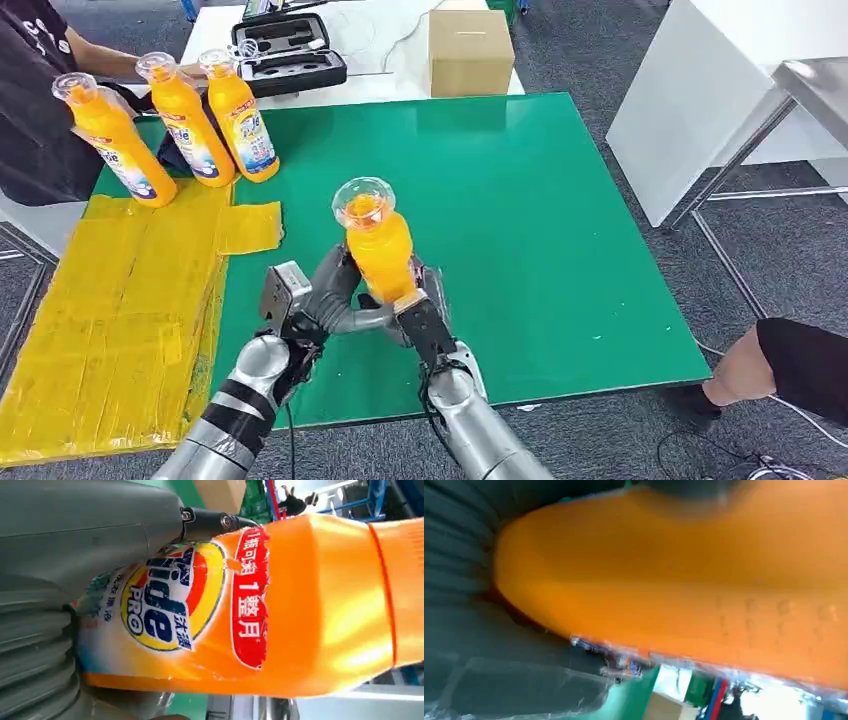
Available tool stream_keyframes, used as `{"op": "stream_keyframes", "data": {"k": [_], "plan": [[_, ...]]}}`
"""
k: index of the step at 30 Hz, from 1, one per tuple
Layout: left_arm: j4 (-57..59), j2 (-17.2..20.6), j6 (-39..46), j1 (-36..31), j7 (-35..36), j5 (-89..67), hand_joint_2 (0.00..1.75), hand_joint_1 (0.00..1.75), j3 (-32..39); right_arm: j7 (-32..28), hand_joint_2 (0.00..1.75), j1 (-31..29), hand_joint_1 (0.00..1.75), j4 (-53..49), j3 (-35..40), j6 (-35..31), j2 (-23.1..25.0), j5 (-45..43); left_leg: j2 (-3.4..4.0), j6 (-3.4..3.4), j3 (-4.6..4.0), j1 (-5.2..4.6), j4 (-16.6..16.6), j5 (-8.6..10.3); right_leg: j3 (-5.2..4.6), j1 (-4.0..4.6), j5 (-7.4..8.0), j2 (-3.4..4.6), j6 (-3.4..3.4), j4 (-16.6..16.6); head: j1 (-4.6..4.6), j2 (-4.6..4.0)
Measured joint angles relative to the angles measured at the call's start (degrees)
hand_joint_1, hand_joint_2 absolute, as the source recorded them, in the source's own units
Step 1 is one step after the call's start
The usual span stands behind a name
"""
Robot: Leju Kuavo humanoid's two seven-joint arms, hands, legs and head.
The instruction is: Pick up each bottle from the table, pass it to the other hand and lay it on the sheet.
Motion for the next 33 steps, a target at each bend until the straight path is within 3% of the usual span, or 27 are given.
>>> {"op": "stream_keyframes", "data": {"k": [5, 12, 17, 18, 33], "plan": [[0.3, 0.2, 1.5, -1.0, 0.4, 0.6, 1.75, 0.00, 0.1, 1.8, 1.75, -2.3, 1.64, 3.0, 6.8, -0.1, 0.3, -6.2, 0.00, 0.00, 0.01, 0.01, 0.0, 0.01, 0.00, 0.01, 0.00, 0.00, 0.00, 0.0, -0.02, 0.00], [1.4, 1.2, 2.1, -1.5, -0.4, 1.6, 1.75, 0.00, 1.0, 4.4, 1.75, -4.2, 1.69, 4.9, 15.6, -0.2, -0.5, -7.2, 0.01, -0.01, -0.01, 0.01, 0.0, 0.01, -0.06, 0.01, 0.00, -0.01, -0.01, 0.0, 0.04, 0.00], [1.5, 1.2, 2.2, -1.4, -0.5, 1.6, 1.75, 0.00, 1.3, 4.7, 1.75, -4.5, 1.69, 5.1, 16.1, -0.1, -0.6, -7.2, 0.01, -0.01, -0.02, 0.01, 0.0, 0.01, -0.06, 0.01, -0.01, -0.02, -0.01, 0.0, -0.04, 0.00], [1.6, 1.2, 2.2, -1.4, -0.5, 1.6, 1.75, 1.75, 1.3, 4.7, 1.75, -4.6, 1.69, 5.2, 16.2, -0.1, -0.6, -7.2, 0.01, -0.01, -0.02, 0.01, 0.0, 0.01, -0.06, 0.01, -0.01, -0.02, -0.01, 0.0, -0.04, 0.00], [2.6, 1.0, 4.6, -0.2, -0.9, 4.8, 1.75, 1.75, 4.0, 4.7, 1.75, -6.2, 1.71, 8.4, 18.6, -0.2, -0.8, -7.2, 0.01, 0.00, -0.05, 0.00, 0.0, 0.00, -0.09, -0.01, 0.00, -0.01, 0.00, 0.0, 0.00, 0.00]]}}
